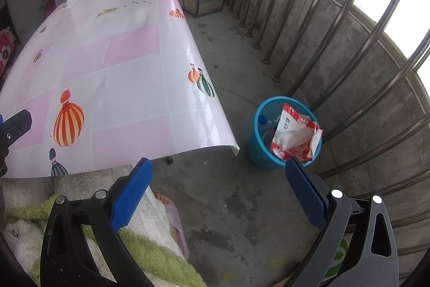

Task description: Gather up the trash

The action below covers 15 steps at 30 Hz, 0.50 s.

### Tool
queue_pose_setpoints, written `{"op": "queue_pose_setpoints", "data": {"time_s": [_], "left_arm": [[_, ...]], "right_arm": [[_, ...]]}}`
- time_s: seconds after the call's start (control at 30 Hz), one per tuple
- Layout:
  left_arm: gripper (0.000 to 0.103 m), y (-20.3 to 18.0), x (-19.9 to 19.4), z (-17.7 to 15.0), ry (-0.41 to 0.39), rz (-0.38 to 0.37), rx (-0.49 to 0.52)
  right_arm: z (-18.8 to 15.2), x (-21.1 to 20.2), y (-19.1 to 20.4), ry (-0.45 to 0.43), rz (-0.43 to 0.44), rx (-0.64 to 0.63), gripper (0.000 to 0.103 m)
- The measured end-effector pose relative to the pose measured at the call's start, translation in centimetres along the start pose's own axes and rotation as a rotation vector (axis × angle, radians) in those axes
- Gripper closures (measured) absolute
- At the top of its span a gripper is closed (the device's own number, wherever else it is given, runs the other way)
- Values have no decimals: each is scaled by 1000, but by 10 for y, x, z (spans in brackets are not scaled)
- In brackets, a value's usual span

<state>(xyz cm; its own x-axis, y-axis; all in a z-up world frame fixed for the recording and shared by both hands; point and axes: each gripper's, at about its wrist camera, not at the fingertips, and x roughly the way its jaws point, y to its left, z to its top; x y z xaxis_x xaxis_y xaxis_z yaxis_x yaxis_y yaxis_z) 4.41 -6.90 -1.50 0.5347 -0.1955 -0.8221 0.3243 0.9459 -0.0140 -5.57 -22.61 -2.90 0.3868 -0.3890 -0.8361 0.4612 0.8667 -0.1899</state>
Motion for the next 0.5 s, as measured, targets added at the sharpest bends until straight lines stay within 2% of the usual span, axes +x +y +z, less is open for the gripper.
{"op": "queue_pose_setpoints", "data": {"time_s": [0.5], "left_arm": [[5, 1, 0, 0, 0, 1, -1]], "right_arm": [[0, 0, 1, 1, 1, 2, 8]]}}
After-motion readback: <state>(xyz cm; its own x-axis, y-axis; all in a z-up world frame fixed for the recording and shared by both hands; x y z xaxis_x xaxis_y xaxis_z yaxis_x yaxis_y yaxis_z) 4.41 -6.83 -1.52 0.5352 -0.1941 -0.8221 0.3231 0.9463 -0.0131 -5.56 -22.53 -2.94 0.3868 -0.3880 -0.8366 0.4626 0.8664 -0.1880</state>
